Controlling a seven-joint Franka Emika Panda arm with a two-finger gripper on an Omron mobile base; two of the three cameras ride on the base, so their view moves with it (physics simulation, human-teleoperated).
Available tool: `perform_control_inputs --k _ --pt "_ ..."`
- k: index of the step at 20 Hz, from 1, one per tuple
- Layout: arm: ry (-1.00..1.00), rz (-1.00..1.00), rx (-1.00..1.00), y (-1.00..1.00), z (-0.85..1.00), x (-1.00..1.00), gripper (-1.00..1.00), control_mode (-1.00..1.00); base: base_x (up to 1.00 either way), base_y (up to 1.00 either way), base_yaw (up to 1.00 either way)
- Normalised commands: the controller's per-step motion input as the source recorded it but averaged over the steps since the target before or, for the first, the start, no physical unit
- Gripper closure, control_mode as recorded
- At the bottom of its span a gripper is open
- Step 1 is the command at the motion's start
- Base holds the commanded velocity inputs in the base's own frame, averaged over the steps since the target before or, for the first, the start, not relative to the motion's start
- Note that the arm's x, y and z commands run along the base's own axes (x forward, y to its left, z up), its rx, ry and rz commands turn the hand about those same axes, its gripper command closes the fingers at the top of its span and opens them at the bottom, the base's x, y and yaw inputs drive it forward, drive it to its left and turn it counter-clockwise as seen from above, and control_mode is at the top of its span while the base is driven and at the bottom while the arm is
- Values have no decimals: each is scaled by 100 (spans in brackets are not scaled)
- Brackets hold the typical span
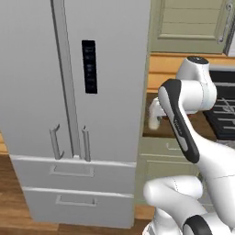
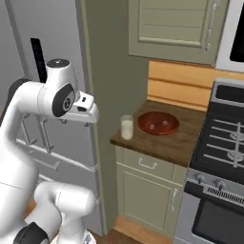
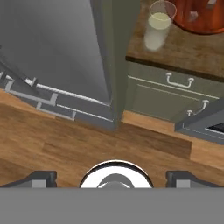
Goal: Grab a lemon wedge from the fridge and one ice cube from the ice bowl, and put them in the glass of lemonade.
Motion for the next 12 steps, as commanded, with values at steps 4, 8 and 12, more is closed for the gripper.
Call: perform_control_inputs --k 4,8,12 --pt "0 0 0 0 0 0 -100 100 21 -100 10" --pt "0 0 0 0 0 0 -100 100 58 -98 -3" --pt "0 0 0 0 0 0 -100 100 93 -66 -15"
